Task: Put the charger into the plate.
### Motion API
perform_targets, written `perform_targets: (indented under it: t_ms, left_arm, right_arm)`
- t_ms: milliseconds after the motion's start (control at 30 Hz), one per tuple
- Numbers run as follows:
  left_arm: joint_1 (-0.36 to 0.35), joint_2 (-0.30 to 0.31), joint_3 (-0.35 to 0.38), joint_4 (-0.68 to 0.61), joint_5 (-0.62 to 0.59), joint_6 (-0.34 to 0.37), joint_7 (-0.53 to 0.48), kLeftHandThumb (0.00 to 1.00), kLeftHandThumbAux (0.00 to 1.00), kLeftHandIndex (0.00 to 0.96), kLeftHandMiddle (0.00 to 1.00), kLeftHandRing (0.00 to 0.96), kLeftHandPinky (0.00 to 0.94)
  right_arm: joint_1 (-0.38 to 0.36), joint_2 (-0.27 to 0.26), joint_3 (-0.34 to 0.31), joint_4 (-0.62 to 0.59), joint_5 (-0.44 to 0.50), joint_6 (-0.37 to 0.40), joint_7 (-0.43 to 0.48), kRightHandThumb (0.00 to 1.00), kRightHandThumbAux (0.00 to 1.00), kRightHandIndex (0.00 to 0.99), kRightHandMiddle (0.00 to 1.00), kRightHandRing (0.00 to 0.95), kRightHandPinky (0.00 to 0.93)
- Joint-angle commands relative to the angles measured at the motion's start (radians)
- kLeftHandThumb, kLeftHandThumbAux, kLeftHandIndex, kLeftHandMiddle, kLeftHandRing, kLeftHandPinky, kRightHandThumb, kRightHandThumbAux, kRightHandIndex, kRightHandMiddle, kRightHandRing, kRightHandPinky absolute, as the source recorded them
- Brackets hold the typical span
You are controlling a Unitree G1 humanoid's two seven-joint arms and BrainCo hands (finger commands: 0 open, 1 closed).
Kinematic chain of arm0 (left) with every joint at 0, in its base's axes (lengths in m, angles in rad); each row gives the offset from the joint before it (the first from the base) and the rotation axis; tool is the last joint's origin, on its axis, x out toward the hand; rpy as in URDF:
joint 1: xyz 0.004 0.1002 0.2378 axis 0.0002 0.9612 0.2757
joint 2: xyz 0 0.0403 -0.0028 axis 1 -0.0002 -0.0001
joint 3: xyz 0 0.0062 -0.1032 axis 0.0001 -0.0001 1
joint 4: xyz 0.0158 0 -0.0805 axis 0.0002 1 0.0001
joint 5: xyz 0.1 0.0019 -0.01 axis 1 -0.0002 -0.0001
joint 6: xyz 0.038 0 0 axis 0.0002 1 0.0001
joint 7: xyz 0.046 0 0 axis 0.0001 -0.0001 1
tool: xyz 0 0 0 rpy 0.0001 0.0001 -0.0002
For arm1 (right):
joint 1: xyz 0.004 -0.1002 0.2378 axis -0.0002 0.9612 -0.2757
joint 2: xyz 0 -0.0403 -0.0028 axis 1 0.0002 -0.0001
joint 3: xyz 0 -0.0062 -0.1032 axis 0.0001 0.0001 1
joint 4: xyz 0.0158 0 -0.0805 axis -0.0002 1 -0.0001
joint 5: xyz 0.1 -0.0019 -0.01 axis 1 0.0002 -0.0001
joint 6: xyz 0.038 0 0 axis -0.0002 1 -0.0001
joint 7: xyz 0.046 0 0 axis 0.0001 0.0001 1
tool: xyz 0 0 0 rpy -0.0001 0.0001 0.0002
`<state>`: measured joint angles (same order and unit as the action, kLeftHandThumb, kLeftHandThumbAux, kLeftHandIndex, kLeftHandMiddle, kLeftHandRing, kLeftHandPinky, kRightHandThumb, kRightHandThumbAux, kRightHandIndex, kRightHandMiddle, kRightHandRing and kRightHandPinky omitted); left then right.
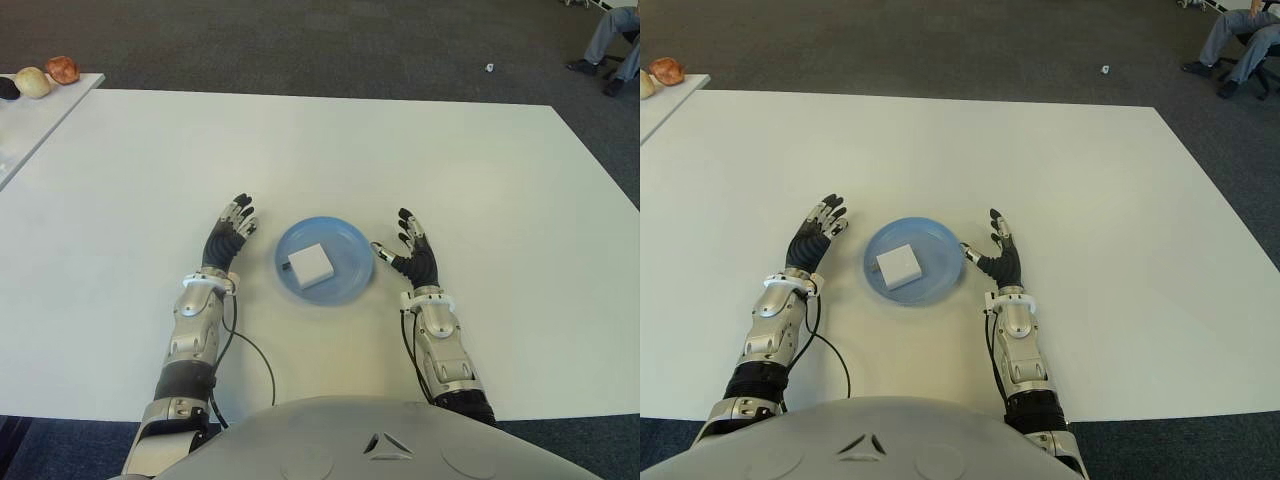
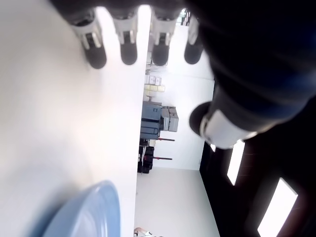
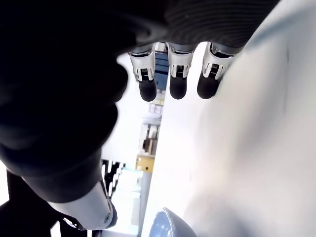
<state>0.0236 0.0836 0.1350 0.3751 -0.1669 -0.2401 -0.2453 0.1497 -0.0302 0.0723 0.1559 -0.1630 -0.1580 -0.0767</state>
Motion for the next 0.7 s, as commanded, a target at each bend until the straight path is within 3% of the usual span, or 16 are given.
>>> perform_targets:
  t_ms: [33,700]
  left_arm:
    - [0.014,-0.008,-0.004,0.01,0.013,0.008,0.023,0.0,0.669,0.0,0.0,0.0,0.0]
    - [0.019,-0.017,-0.004,0.003,0.014,0.011,0.04,0.0,0.688,0.0,0.0,0.0,0.0]
  right_arm:
    - [0.043,-0.019,0.006,0.02,0.006,0.053,0.034,0.0,0.839,0.051,0.045,0.05,0.093]
    - [0.051,-0.027,-0.017,0.068,0.065,0.001,0.083,0.0,0.759,0.074,0.086,0.091,0.135]
